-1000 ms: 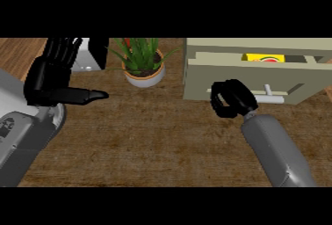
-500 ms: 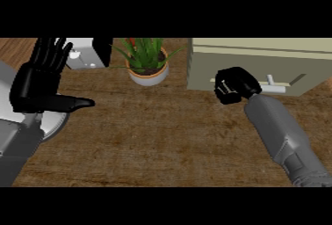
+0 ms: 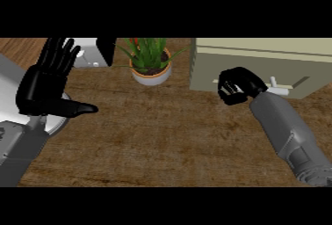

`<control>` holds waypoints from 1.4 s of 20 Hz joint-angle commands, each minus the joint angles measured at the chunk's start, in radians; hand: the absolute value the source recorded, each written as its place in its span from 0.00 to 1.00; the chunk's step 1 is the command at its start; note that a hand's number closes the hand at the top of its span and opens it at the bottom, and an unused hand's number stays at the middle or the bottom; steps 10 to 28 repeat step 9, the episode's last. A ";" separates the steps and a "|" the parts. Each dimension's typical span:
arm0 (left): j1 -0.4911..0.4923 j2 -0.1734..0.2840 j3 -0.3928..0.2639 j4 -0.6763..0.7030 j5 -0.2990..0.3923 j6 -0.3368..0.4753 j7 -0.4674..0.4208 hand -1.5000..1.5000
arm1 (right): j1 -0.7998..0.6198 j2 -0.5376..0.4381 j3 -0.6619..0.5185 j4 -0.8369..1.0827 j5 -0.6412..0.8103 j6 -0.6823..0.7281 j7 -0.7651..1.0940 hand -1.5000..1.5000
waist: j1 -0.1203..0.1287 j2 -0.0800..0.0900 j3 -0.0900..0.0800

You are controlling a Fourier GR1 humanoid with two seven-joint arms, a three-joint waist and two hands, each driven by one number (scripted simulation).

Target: Pick up the cup, place it into the drawer and close the drawer

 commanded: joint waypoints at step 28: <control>0.017 -0.030 -0.014 0.029 -0.020 -0.031 -0.036 0.00 | -0.112 -0.105 -0.107 0.069 -0.063 -0.012 0.048 1.00 | 0.027 0.045 0.008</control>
